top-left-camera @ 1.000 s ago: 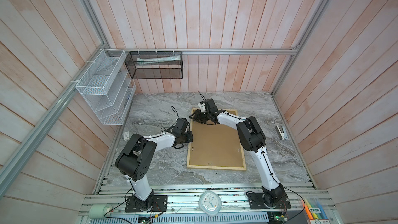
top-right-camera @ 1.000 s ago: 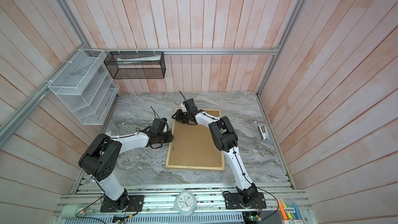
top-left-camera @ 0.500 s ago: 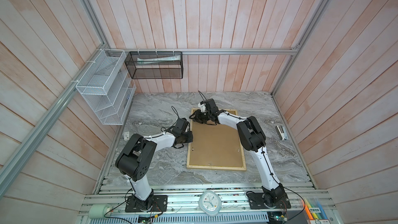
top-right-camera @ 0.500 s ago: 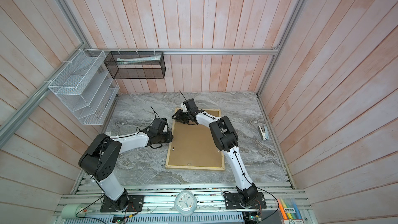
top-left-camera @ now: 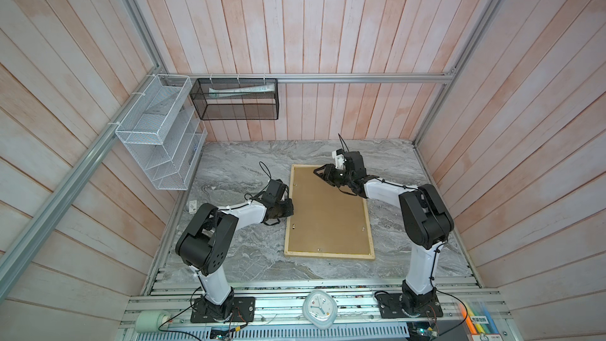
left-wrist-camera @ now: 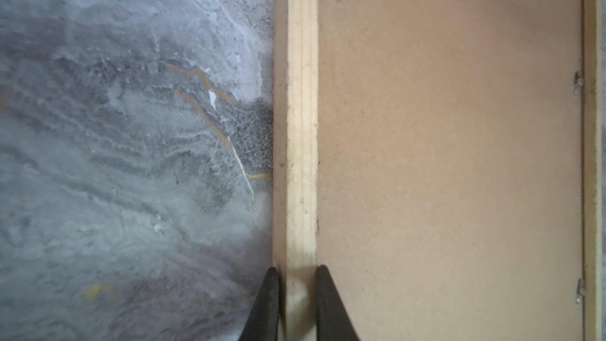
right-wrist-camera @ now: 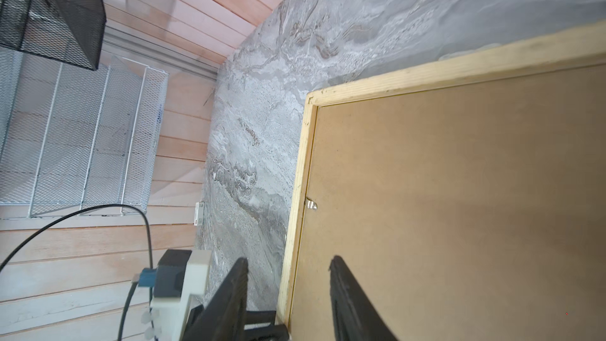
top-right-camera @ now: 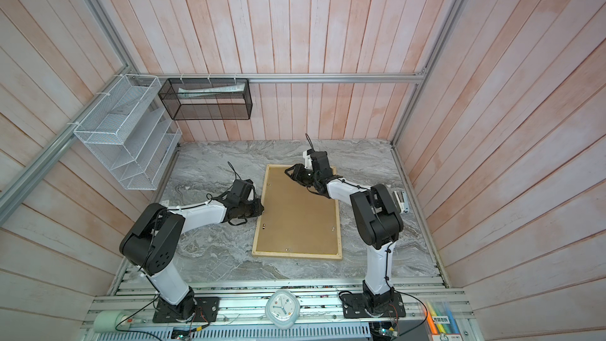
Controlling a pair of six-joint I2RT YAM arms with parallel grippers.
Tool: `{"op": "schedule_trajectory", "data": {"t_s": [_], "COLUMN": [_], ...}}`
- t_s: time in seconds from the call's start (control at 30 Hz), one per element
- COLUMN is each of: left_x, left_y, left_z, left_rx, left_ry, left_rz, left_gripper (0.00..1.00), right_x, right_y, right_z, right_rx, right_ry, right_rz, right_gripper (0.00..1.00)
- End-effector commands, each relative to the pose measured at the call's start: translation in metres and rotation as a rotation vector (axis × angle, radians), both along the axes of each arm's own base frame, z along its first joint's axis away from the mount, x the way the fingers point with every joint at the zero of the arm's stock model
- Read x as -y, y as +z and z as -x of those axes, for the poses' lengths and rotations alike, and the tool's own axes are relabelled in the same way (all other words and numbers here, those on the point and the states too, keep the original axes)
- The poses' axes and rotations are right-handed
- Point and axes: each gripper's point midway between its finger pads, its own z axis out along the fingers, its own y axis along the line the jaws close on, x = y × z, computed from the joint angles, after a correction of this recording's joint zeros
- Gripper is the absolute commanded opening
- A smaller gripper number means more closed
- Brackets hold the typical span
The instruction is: Put the photo into the frame
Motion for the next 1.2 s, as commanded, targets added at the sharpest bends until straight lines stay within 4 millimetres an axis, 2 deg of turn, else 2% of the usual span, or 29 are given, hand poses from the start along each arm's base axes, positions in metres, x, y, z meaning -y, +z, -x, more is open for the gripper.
{"op": "schedule_trajectory", "data": {"t_s": [0.0, 0.2, 0.53, 0.63, 0.9, 1.03, 1.17], "left_x": [-0.013, -0.009, 0.004, 0.007, 0.008, 0.004, -0.006], "left_y": [-0.012, -0.011, -0.004, 0.002, 0.029, 0.039, 0.045], "left_z": [-0.005, -0.020, -0.059, -0.065, -0.066, -0.061, -0.045], "left_rx": [-0.069, -0.064, -0.051, -0.036, 0.035, 0.051, 0.055], "left_ry": [0.097, 0.153, 0.194, 0.176, 0.106, 0.092, 0.092], "left_rz": [0.016, 0.047, 0.088, 0.092, 0.081, 0.063, 0.043], "left_gripper": [0.16, 0.16, 0.16, 0.20, 0.37, 0.41, 0.41], "right_x": [0.020, 0.040, 0.043, 0.043, 0.041, 0.034, 0.022], "right_y": [0.008, 0.005, 0.002, 0.002, -0.001, -0.004, -0.012], "right_z": [0.002, 0.021, 0.031, 0.031, 0.034, 0.037, 0.047], "right_rx": [0.053, 0.043, 0.030, 0.031, 0.024, 0.014, -0.004], "right_ry": [-0.052, -0.077, -0.074, -0.071, -0.067, -0.044, -0.010], "right_rz": [0.004, 0.042, 0.036, 0.038, 0.018, 0.008, 0.018], "right_gripper": [0.43, 0.43, 0.43, 0.43, 0.43, 0.43, 0.43]}}
